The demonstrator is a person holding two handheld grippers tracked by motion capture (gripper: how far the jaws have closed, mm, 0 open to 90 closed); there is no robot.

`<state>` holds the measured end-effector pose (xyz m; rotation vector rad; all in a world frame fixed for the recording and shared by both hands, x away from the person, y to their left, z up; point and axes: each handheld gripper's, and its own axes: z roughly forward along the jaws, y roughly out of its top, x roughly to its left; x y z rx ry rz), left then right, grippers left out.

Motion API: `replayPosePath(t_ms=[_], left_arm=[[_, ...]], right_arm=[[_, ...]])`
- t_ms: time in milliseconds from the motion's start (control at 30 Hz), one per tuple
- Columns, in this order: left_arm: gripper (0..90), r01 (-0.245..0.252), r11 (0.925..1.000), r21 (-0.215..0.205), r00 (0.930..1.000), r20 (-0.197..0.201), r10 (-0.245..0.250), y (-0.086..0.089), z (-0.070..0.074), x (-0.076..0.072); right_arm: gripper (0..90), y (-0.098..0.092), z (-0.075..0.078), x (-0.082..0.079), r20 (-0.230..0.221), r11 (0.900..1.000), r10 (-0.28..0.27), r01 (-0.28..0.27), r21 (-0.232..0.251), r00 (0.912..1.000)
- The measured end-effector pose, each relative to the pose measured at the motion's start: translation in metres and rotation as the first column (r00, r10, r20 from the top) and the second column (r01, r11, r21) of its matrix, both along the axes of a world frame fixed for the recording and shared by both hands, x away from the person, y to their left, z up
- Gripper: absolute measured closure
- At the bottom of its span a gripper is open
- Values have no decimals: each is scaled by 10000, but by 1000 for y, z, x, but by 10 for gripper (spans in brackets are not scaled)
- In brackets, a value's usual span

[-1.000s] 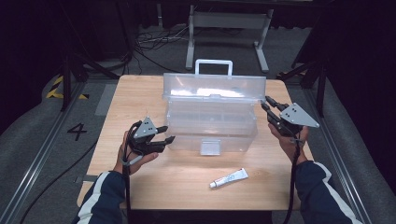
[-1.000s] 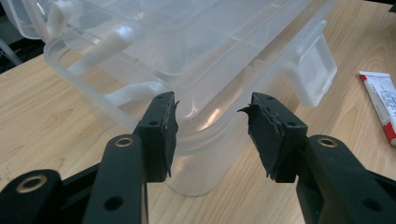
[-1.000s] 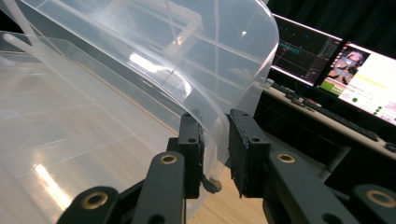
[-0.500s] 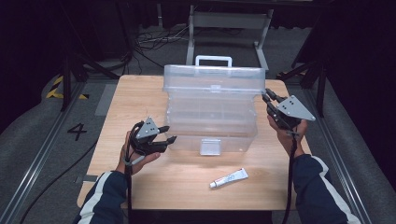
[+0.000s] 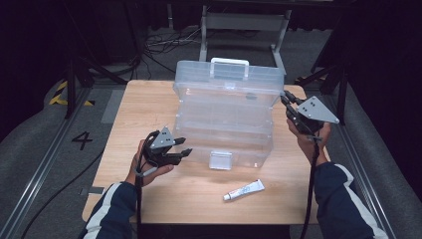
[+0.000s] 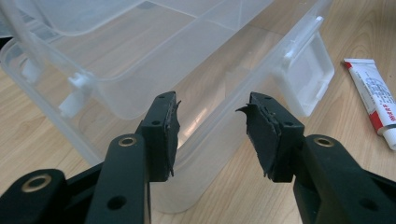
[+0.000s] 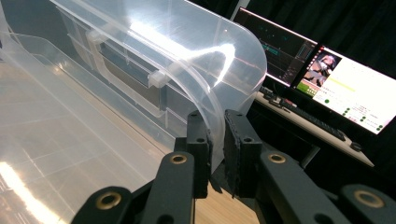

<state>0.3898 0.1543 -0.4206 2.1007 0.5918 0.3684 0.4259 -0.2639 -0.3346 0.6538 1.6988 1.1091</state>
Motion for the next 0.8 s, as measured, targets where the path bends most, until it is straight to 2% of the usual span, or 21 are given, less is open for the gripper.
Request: replayPosePath(t_ms=[200, 400, 567, 667, 800], left_arm=[[536, 143, 9999, 37, 9999, -73, -143, -3, 0, 2], [566, 433, 9990, 110, 9990, -142, -432, -7, 0, 2], [577, 646, 9974, 325, 9978, -200, -639, -15, 0, 3], [605, 616, 9974, 380, 9976, -337, -603, -18, -1, 4], [621, 873, 9951, 468, 9951, -508, -849, -21, 0, 7]], right_arm=[[822, 1, 7, 10, -166, 9999, -106, 104, -64, 9998], [828, 1, 15, 23, -462, 9996, -183, 191, 185, 9988], [834, 0, 20, 36, -695, 9989, -236, 264, 398, 9973], [836, 0, 22, 43, -805, 9978, -279, 326, 573, 9964], [842, 0, 25, 55, -999, 9966, -349, 421, 707, 9944]])
